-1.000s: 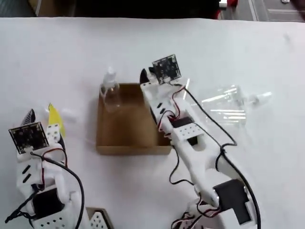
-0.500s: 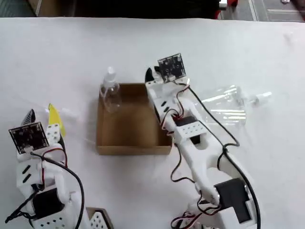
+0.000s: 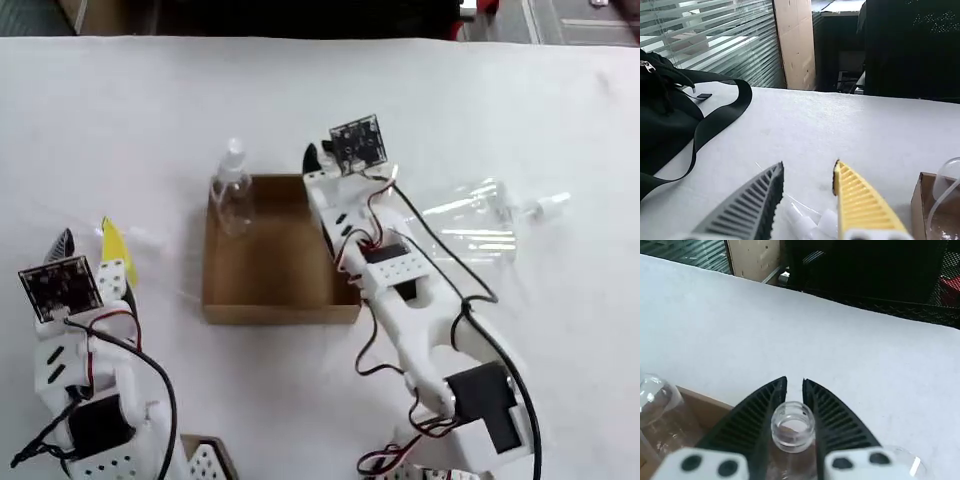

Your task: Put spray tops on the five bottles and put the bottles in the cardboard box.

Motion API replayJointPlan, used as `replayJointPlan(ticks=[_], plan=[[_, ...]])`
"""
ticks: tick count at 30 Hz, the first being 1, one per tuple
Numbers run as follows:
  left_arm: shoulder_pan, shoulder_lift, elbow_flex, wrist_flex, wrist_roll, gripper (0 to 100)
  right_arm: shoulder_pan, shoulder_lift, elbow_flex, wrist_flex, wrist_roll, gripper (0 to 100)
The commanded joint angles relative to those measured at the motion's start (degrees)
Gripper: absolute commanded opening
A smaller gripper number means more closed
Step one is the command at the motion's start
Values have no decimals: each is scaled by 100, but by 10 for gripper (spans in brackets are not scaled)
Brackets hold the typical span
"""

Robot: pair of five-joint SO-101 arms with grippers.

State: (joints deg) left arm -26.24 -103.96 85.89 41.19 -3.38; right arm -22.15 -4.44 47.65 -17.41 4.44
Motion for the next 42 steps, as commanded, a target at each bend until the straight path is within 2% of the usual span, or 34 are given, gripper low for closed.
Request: replayJointPlan(ticks=[1,7,14,28,37,42], plan=[[-13,-57,-18,-105,-44,154,-4,-22,-88,-66,0,45],[-13,-57,-18,-105,-44,154,-4,-22,-53,-66,0,170],[-13,-57,-18,-105,-44,154,-215,-479,-44,444,0,164],[-13,-57,-18,-123,-44,158,-180,-1877,-44,1437,-44,166],[-22,-57,281,-563,-70,159,-251,-4778,-44,3547,-44,166],[-13,-40,325,-589,-79,159,-356,-6343,-26,5437,0,166]])
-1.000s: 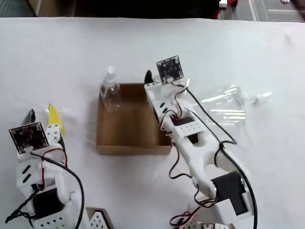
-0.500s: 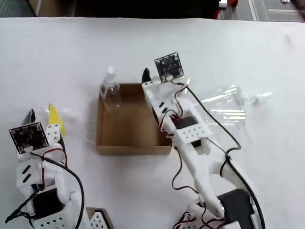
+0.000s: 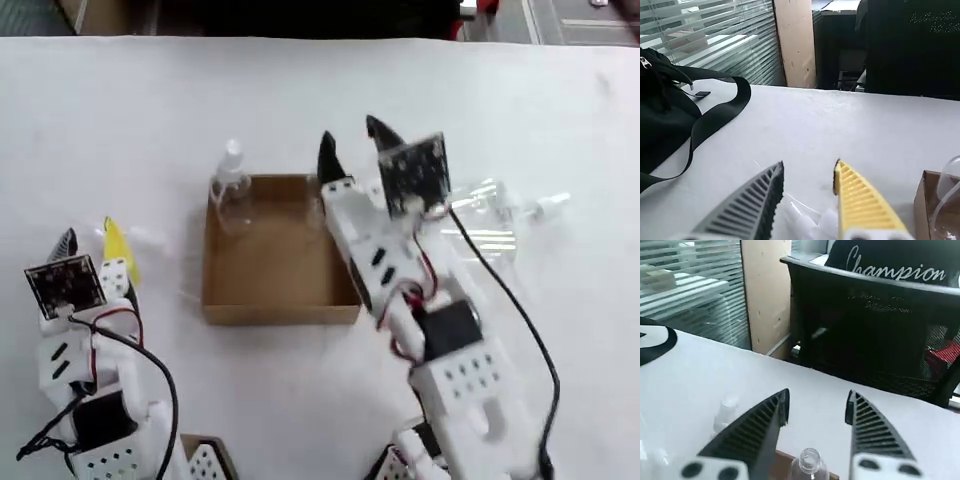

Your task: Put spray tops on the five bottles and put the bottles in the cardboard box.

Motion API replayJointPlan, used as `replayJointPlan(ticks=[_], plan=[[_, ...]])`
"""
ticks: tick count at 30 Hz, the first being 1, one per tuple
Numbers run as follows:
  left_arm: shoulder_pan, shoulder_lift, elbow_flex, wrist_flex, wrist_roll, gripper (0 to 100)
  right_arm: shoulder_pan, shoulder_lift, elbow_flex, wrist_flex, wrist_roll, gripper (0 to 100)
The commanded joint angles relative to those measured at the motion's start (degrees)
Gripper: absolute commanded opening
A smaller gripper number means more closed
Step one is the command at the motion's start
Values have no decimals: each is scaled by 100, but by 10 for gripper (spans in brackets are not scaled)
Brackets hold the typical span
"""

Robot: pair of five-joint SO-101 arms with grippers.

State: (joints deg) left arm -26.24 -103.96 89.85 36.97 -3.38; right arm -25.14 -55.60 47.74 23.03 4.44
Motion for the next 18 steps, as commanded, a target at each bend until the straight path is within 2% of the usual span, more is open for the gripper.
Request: replayJointPlan(ticks=[1,6,11,16,18], plan=[[-13,-31,-70,-167,-79,159,-48,-1481,26,1701,0,166],[-13,-31,-53,-70,-404,159,-13,-2659,967,2237,0,166],[391,-31,-264,325,-1037,158,347,-3776,2426,1833,9,166],[1314,-22,-527,1064,-1881,155,725,-4725,3886,1086,9,166],[1279,-22,-668,1134,-1925,155,725,-4822,4220,831,44,166]])
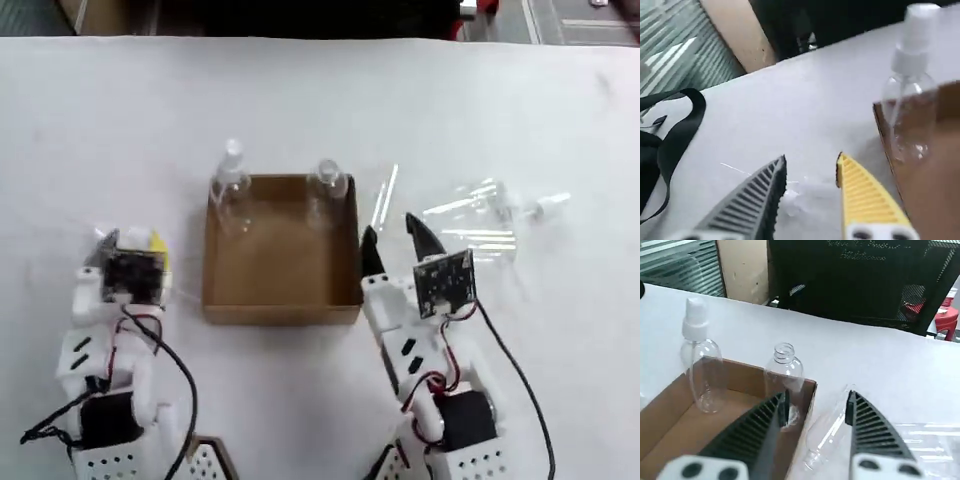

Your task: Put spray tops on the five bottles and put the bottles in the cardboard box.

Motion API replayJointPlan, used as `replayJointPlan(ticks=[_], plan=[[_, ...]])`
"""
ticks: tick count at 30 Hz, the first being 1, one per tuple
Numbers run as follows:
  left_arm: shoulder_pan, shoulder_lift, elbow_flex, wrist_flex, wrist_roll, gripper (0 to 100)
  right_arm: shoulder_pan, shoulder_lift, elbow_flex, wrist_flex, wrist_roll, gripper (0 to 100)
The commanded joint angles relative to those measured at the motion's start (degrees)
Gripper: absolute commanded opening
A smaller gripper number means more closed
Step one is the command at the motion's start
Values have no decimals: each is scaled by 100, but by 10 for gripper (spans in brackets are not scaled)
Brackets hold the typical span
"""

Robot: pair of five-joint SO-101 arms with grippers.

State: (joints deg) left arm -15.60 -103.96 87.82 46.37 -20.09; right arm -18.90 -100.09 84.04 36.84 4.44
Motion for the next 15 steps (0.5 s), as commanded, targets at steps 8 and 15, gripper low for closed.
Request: replayJointPlan(ticks=[8,15], plan=[[-57,312,-1767,1187,-237,156,66,-233,985,-1068,765,163],[-92,3222,-3640,1486,105,155,75,-233,993,-1068,782,163]])
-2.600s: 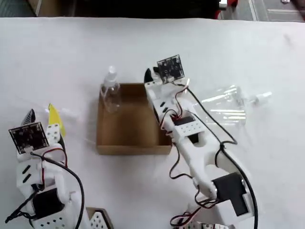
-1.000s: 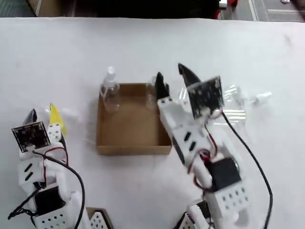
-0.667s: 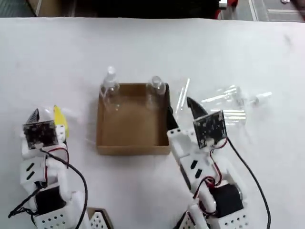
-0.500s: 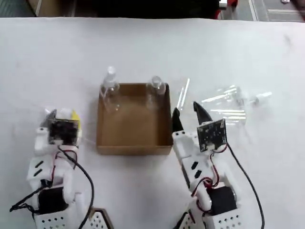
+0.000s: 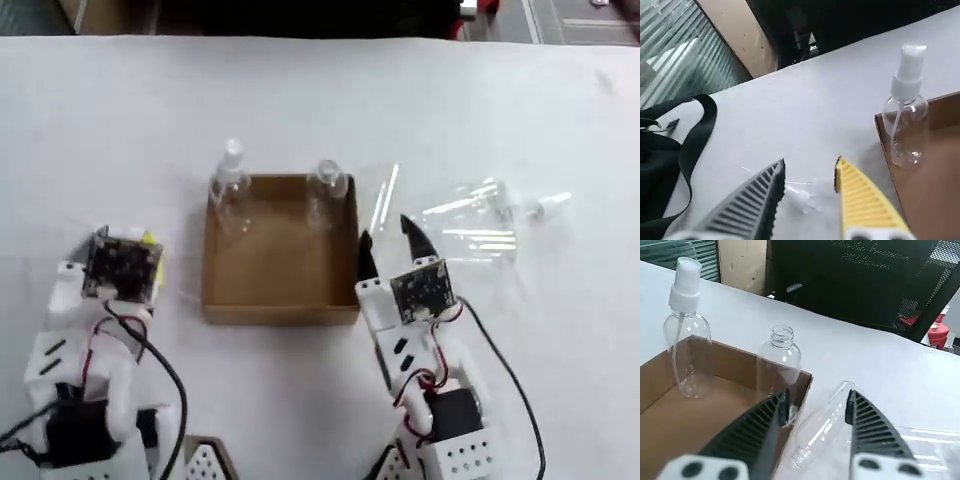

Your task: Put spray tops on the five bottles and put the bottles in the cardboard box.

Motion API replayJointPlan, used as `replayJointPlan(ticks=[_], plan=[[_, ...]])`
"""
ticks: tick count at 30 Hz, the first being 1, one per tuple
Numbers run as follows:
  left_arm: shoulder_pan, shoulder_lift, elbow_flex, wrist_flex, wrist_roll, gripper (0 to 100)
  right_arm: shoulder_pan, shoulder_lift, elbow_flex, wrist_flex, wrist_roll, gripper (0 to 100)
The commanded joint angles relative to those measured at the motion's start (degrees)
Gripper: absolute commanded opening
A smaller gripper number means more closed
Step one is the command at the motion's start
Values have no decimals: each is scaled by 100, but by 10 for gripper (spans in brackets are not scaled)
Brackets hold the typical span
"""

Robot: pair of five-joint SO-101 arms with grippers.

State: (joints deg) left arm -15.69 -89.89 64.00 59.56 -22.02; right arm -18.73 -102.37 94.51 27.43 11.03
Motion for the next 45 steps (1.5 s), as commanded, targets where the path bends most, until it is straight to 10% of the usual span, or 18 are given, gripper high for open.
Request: replayJointPlan(ticks=[1,16,45], plan=[[-84,2360,-1574,273,387,155,66,-4,-53,-127,123,163],[-1112,8013,-5204,2163,2268,156,84,-4,-44,-145,149,163],[-1710,10290,-5591,369,3903,157,-171,40,246,-426,712,163]])
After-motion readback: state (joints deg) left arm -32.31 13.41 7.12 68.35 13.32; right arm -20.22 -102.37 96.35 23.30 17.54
